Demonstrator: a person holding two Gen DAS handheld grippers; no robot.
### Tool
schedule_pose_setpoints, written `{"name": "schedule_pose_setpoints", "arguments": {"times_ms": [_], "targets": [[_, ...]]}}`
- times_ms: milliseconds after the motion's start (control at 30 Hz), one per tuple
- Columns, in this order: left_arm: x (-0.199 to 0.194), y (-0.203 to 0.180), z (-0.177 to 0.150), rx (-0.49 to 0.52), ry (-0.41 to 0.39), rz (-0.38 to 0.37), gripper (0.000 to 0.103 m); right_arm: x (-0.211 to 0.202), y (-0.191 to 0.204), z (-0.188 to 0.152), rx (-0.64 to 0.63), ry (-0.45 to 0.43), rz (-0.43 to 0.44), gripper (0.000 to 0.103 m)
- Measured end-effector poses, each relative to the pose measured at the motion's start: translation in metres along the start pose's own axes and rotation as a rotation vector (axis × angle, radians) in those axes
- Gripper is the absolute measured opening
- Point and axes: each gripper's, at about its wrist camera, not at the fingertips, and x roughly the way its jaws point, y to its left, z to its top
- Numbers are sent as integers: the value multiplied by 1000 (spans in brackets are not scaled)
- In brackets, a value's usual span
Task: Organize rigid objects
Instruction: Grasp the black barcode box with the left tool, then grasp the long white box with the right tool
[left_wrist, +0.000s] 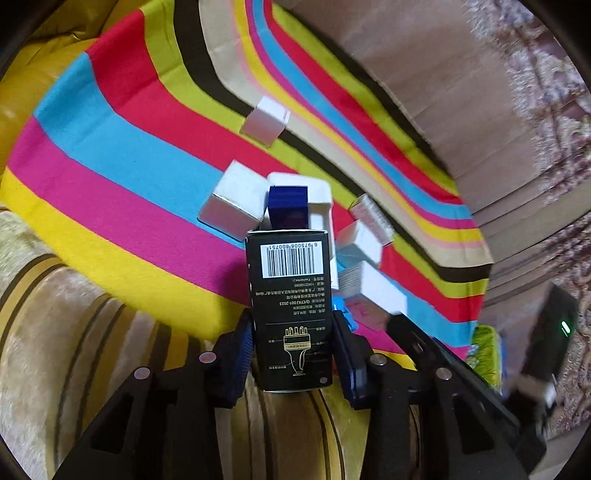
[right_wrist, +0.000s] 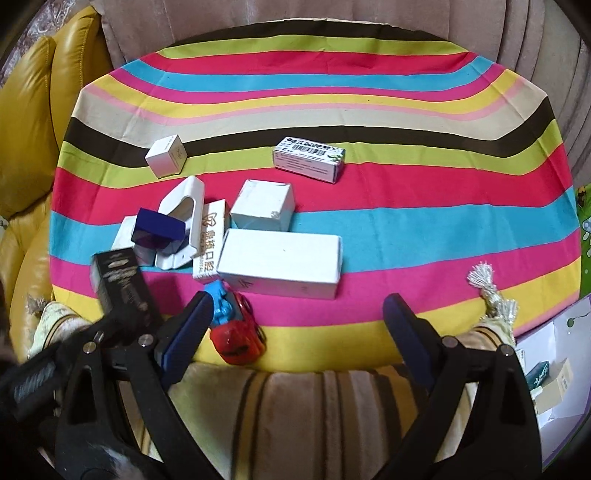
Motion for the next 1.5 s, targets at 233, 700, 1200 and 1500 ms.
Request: {"name": "schedule_pose_setpoints", "arguments": {"times_ms": [233,700,1200,1500], "targets": [[-9,2,-6,11,-47,-33,41,18,15,8,5,27,-24,94],[-4,1,-8,43,-68,-41,41,47,12,18,60,80,-71,94],[-18,-20,-17,118,-128,-22,41,-2,-5,-2,74,-76,-66,87],[-28,-51,-36,175,-107,-142,41,-37,-43,-26,122,-109,-106,87]]}}
